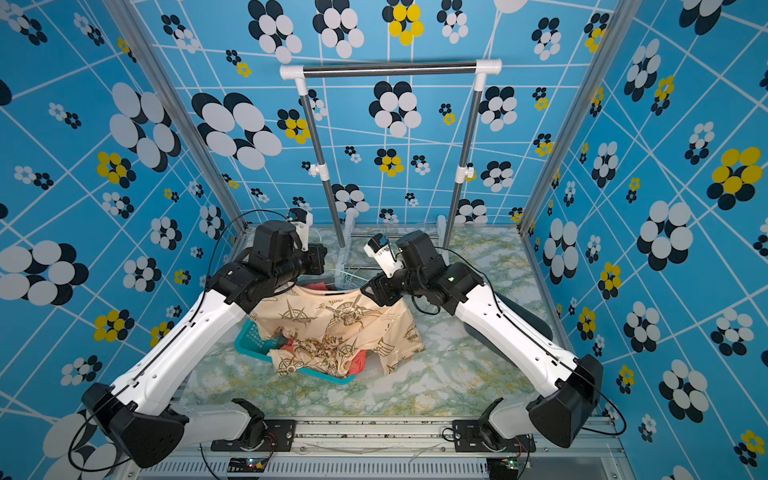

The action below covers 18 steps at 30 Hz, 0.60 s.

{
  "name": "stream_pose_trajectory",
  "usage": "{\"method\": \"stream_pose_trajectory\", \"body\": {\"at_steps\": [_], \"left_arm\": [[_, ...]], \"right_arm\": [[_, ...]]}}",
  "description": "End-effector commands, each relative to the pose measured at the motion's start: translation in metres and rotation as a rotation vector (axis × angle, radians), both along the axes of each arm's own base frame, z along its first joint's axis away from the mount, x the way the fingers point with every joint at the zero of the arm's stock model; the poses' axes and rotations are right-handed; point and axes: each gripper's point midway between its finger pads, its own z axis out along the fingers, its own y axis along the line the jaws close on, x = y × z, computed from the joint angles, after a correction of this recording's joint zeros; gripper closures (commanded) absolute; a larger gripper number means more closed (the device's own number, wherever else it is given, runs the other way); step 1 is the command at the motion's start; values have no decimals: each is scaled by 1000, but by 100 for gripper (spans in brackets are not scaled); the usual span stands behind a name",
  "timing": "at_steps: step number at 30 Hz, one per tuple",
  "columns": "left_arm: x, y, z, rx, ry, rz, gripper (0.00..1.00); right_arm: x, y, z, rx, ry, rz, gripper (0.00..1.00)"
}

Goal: Use clothespins to secure the t-shirt on both sides of the hanger
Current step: Pick up the hanger from the basket.

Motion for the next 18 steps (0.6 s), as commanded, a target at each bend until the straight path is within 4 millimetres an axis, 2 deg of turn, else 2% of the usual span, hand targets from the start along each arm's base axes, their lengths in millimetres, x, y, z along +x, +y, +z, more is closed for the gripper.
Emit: {"method": "stream_pose_trajectory", "body": {"at_steps": [1, 7, 10, 15, 18], "left_arm": [[-23, 22, 70, 30, -179, 25, 100], [-49, 37, 135, 40, -330, 30, 100], [-62, 41, 175, 38, -418, 22, 100], [-84, 49, 250, 62, -591, 15, 100], [-97, 53, 293, 62, -698, 17, 100]], "right_arm": [[-3, -14, 46, 126, -26, -14, 34], [7, -39, 58, 159, -23, -92, 30], [13, -50, 61, 156, -28, -132, 30], [27, -74, 56, 100, -32, -245, 29], [40, -96, 47, 43, -25, -362, 29]]}}
